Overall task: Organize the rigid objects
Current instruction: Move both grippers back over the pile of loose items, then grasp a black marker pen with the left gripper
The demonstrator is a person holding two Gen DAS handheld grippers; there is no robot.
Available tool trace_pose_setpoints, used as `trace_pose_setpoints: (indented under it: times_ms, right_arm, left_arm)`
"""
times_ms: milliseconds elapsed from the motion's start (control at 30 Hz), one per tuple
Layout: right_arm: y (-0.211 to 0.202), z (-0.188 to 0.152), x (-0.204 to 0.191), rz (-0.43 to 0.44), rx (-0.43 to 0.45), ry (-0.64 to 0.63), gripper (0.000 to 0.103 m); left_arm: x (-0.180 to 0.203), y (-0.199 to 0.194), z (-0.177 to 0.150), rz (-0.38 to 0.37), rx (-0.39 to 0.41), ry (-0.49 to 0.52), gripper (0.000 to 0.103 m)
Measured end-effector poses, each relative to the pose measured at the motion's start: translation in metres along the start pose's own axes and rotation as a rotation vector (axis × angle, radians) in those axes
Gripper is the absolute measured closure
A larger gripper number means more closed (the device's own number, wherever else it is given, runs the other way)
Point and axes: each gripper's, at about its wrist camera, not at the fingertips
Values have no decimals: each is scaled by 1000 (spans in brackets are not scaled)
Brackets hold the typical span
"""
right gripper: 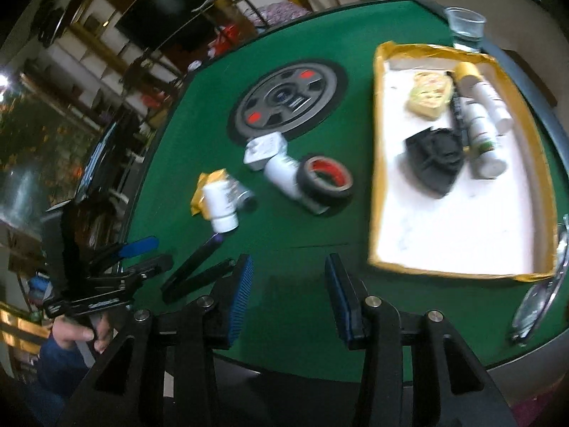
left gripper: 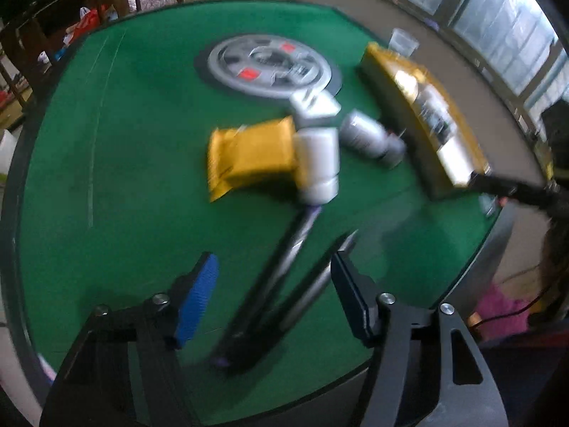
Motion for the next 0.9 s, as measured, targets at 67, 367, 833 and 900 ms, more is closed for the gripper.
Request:
trace_pose_setpoints:
  times_ms: [67,367,833,900]
  right_arm:
    - [5,-2,-5,-5,-5,-5,65]
    - [19,-16,-23,-7,-48,-20,65]
    - [81,-36,-73,121,-315,-142,60]
    - [96,-40,-75,139,-380,-127,60]
  left_arm:
    - [0,6,-5,6,-11,42,48]
    - [12,31,-12,-46,-99,157,65]
    - [-39,16,-32,103,-31,-67,90]
    - [-43,12,-39,105,-23,-89,90]
Point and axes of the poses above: each gripper's, at about its wrist camera, not at the fingertips, and y roughly the way its jaws point, x to its right, z to its top, and after that the axes turned 3 degrees about x, right-handed
